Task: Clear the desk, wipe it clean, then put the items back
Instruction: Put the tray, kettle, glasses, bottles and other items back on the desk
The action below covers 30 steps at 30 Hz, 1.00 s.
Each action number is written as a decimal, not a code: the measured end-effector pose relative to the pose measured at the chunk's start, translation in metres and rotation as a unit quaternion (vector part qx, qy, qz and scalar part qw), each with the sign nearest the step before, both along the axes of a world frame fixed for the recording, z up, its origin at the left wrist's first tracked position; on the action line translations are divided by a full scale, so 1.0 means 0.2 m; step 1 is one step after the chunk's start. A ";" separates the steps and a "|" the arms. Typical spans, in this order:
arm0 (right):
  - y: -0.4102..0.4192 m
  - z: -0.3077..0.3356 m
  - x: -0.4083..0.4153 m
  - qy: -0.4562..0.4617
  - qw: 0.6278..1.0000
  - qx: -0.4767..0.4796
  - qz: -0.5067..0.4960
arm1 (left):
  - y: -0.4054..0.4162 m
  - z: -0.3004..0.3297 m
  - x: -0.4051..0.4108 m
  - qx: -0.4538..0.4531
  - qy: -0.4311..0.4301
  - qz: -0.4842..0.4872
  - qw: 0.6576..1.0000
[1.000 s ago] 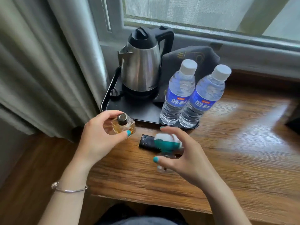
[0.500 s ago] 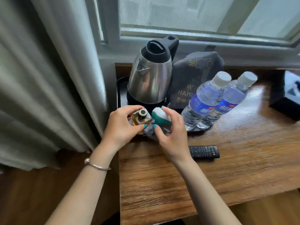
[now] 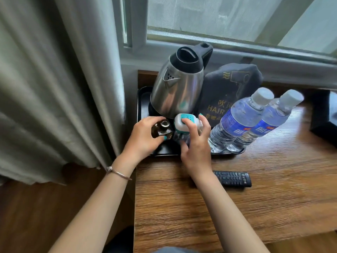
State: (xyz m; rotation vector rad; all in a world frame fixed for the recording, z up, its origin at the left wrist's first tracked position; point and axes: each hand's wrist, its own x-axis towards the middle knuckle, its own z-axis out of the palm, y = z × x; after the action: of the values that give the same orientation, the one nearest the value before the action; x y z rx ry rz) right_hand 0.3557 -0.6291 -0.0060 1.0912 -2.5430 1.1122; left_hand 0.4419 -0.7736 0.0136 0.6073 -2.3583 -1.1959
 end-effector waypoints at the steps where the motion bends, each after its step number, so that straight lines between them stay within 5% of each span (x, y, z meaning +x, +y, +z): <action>1: 0.01 -0.01 0.01 0.025 0.999 0.024 -0.009 | 0.01 -0.01 0.00 -0.010 0.001 0.005 1.000; 16: 0.04 0.00 0.00 0.024 1.000 -0.003 0.003 | 0.13 -0.02 0.08 -0.077 -0.004 0.067 0.995; 20: 0.15 0.00 0.04 0.006 1.000 -0.005 0.001 | 0.26 -0.01 0.15 -0.157 0.006 0.089 0.984; 25: 0.40 0.02 0.08 0.040 0.998 -0.049 -0.014 | 0.50 -0.07 0.20 -0.099 -0.009 -0.011 0.995; 30: 0.73 0.02 -0.01 -0.015 1.000 0.014 -0.016 | 0.67 -0.13 0.17 -0.065 -0.066 -0.101 0.991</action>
State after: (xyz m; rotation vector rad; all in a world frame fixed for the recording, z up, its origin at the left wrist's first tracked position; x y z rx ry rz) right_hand 0.3539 -0.4839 -0.0015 1.0442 -2.5972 1.0962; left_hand 0.4762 -0.6391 -0.0128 0.4256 -2.6379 -1.1027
